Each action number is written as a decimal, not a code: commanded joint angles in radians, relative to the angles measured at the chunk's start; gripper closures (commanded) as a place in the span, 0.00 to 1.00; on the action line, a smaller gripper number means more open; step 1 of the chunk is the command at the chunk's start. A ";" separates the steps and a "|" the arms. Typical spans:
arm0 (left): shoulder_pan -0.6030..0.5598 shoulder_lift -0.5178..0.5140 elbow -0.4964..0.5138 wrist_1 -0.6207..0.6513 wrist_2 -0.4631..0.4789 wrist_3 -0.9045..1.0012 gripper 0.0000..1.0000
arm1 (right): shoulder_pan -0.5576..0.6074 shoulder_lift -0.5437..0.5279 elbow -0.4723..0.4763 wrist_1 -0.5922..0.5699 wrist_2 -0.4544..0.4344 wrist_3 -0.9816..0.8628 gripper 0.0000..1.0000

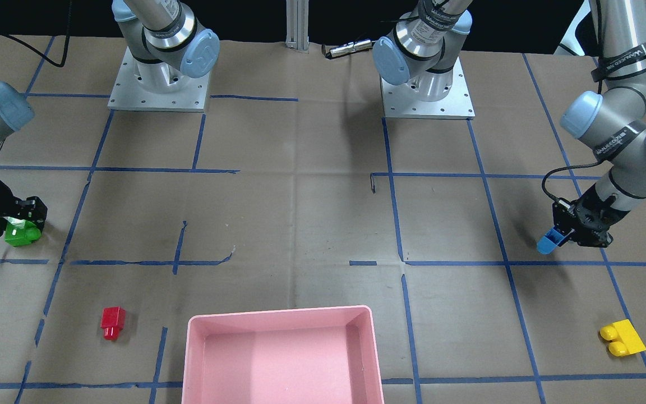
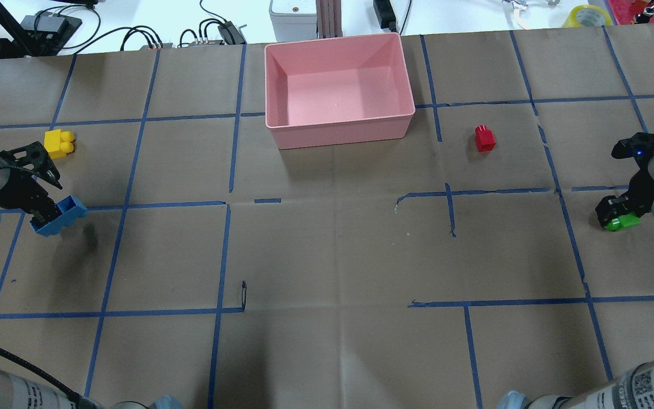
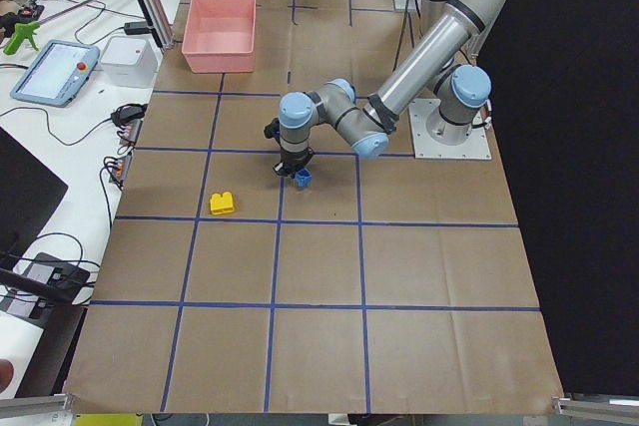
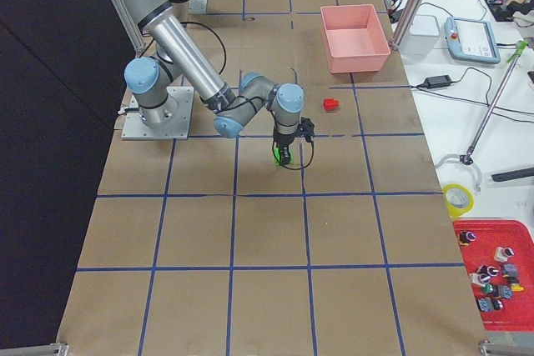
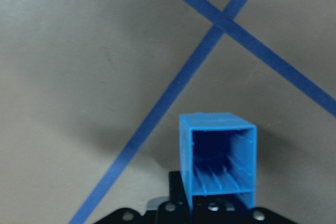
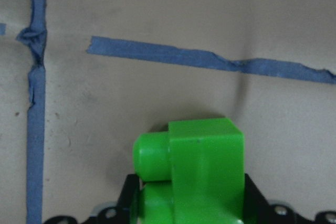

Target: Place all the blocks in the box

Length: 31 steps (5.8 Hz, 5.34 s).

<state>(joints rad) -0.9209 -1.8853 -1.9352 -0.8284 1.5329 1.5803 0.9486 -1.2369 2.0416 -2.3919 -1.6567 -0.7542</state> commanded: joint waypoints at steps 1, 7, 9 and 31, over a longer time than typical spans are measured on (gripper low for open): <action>-0.007 0.044 0.139 -0.140 0.000 -0.019 1.00 | 0.009 -0.013 -0.042 0.007 0.000 0.001 0.94; -0.471 -0.121 0.680 -0.520 -0.135 -1.273 1.00 | 0.294 -0.052 -0.557 0.740 0.394 0.026 0.97; -0.672 -0.187 0.754 -0.502 -0.143 -1.704 1.00 | 0.553 0.162 -0.675 0.464 0.394 0.035 0.97; -0.010 -0.348 0.809 -0.520 0.041 -1.156 0.00 | 0.457 0.241 -0.466 0.272 0.072 0.573 0.01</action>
<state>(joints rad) -0.9266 -2.1801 -1.1914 -1.3514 1.5716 0.4747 1.4051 -1.0101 1.5846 -2.0981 -1.5850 -0.1826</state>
